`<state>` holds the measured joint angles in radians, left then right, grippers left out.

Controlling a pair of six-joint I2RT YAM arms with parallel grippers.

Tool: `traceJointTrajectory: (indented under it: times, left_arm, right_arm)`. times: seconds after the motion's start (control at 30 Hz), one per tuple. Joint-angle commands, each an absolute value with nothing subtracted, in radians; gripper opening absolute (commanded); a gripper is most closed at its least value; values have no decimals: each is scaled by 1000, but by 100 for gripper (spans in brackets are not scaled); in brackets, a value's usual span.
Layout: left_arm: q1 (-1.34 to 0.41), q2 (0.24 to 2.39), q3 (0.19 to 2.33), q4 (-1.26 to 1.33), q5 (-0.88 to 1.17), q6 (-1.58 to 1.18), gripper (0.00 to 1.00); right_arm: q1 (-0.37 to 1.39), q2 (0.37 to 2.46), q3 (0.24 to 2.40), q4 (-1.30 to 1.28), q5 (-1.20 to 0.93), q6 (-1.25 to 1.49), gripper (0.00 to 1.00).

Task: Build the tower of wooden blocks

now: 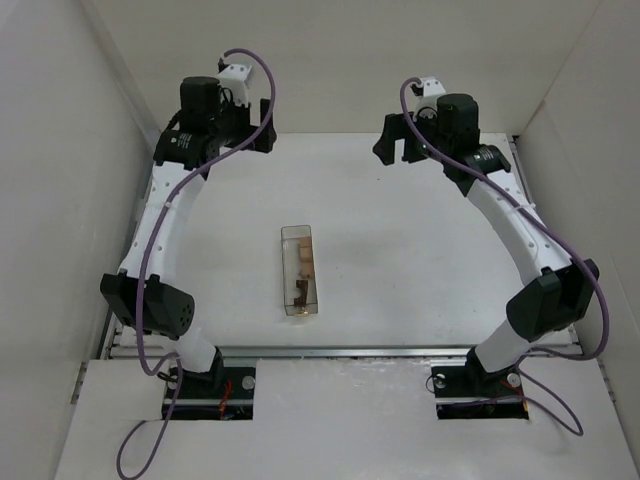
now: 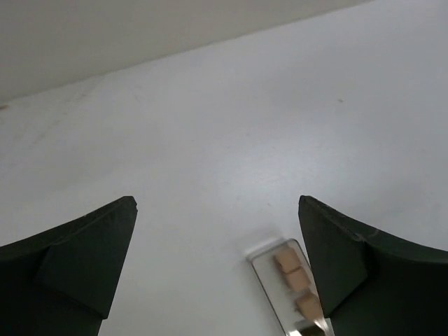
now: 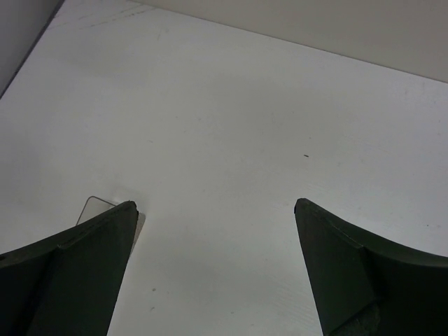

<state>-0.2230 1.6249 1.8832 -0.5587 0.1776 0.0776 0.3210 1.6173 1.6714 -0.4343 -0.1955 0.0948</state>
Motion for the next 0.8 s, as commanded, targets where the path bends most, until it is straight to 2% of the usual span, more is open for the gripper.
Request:
traceJointTrajectory:
  times: [0.0,0.07,0.1,0.13,0.2,0.33,0.43,0.53,0.7,0.77]
  left_arm:
    - [-209,1620,1769,-614,579,-3,100]
    - [-209,1631,1698,-598,571,-3,96]
    - [-221,1640,1642,-598,521,-17,84]
    - [-221,1640,1619,-598,488,-17,78]
    - [-267,1640,1559,-574,372,-17,75]
    - [-305,1649,1458,-551,215,-6,70]
    - [-305,1675,1436,-551,256,23,58]
    - [-345,1700,1417,-539,275,34,58]
    - [-391,1756,1368,-538,187,44,56]
    - [-400,1779,1355,-548,163,44,50]
  right_arm:
    - [316,1546,1651,-409,-212,117,99]
    - [316,1520,1617,-422,-183,138,99]
    - [316,1511,1599,-422,-149,165,99]
    - [316,1502,1580,-413,-138,182,99]
    - [316,1474,1464,-356,-171,205,99]
    - [316,1453,1368,-299,-172,276,99]
    - [316,1415,1315,-299,-172,291,99]
    - [316,1367,1258,-290,-129,279,99]
    - [316,1335,1227,-272,-63,279,99]
    - [316,1335,1218,-272,-63,279,99]
